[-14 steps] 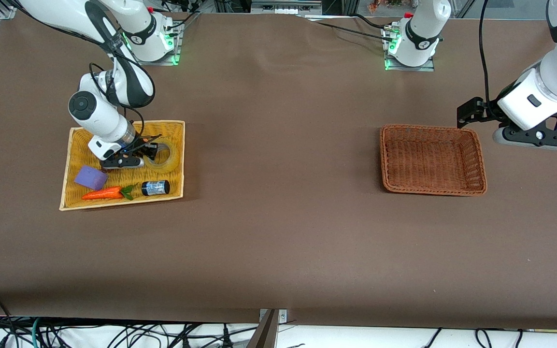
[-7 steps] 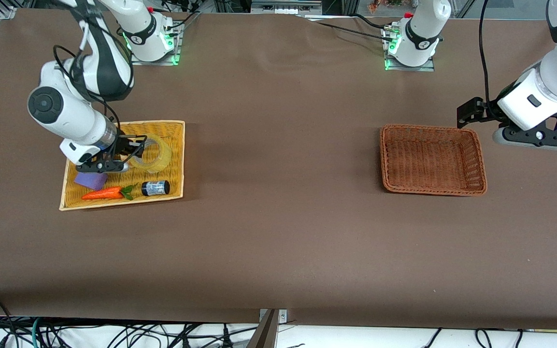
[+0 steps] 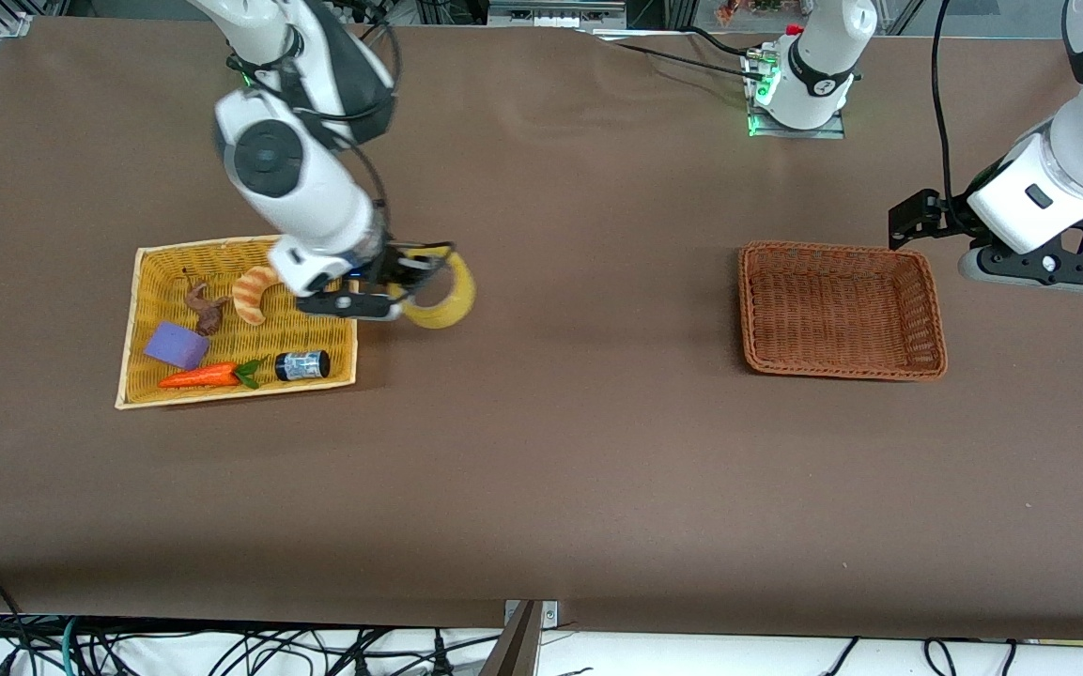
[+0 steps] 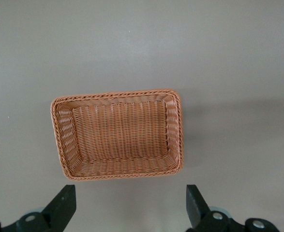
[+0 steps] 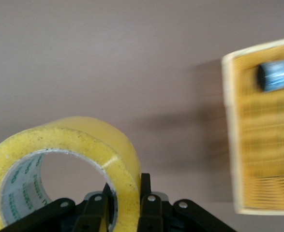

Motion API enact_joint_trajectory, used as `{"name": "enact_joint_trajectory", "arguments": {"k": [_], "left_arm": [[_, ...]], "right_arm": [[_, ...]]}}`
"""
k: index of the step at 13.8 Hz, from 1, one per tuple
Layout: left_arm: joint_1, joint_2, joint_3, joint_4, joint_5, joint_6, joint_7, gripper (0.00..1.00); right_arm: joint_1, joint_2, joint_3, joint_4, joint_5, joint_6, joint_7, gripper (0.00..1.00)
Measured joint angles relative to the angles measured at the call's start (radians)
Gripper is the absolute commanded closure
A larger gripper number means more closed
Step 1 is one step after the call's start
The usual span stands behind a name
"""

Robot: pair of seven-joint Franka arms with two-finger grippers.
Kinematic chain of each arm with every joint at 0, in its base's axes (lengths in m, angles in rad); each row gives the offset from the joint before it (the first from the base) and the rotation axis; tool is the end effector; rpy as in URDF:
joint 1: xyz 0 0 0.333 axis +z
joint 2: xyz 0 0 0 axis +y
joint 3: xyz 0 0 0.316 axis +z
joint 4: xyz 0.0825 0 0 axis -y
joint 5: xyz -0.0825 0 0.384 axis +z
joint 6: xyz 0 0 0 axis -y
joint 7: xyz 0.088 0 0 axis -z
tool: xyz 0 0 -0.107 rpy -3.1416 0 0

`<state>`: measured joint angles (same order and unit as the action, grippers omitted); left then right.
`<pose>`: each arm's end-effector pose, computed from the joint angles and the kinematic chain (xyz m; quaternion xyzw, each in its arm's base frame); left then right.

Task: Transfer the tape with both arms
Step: 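Carry the tape roll toward the basket and set it on the table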

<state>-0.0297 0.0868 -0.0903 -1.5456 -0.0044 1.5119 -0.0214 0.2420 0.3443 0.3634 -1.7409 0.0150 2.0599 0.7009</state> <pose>0.5684 -0.0669 0.5828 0.9970 -0.0493 -0.0603 0.0019 0.5395 0.3507 0.3895 -0.9959 0.0608 0.0419 0.0519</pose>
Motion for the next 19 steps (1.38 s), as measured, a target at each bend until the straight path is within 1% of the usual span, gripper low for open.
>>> {"name": "enact_joint_trajectory", "arguments": {"k": [2,4,6,8,10,14,16,17,18,19], "left_arm": [[0.000,0.000,0.000,0.000,0.000,0.000,0.000,0.00],[0.000,0.001,0.000,0.000,0.000,0.000,0.000,0.00],[0.000,0.001,0.000,0.001,0.000,0.000,0.000,0.00],[0.003,0.001,0.000,0.001,0.000,0.000,0.000,0.00],[0.007,0.001,0.002,0.001,0.000,0.000,0.000,0.00],[0.007,0.002,0.004,0.001,0.000,0.000,0.000,0.00],[0.007,0.003,0.004,0.001,0.000,0.000,0.000,0.00],[0.007,0.003,0.004,0.001,0.000,0.000,0.000,0.00],[0.007,0.003,0.004,0.001,0.000,0.000,0.000,0.00],[0.007,0.004,0.004,0.001,0.000,0.000,0.000,0.00]], "right_arm": [[0.074,0.105,0.000,0.081,-0.033,0.022,0.129,1.00],[0.152,0.207,0.000,0.145,-0.095,0.058,0.251,1.00],[0.219,0.295,-0.002,0.183,-0.128,0.114,0.329,1.00],[0.251,0.359,-0.003,0.201,-0.135,0.163,0.356,1.00],[0.256,0.398,-0.005,0.211,-0.137,0.177,0.357,1.00],[0.257,0.436,-0.007,0.214,-0.137,0.206,0.357,1.00],[0.258,0.462,-0.007,0.214,-0.152,0.236,0.357,0.99],[0.259,0.474,-0.007,0.214,-0.162,0.245,0.357,0.89],[0.260,0.481,-0.006,0.215,-0.169,0.250,0.357,0.31],[0.261,0.481,-0.006,0.219,-0.170,0.250,0.357,0.00]]}}
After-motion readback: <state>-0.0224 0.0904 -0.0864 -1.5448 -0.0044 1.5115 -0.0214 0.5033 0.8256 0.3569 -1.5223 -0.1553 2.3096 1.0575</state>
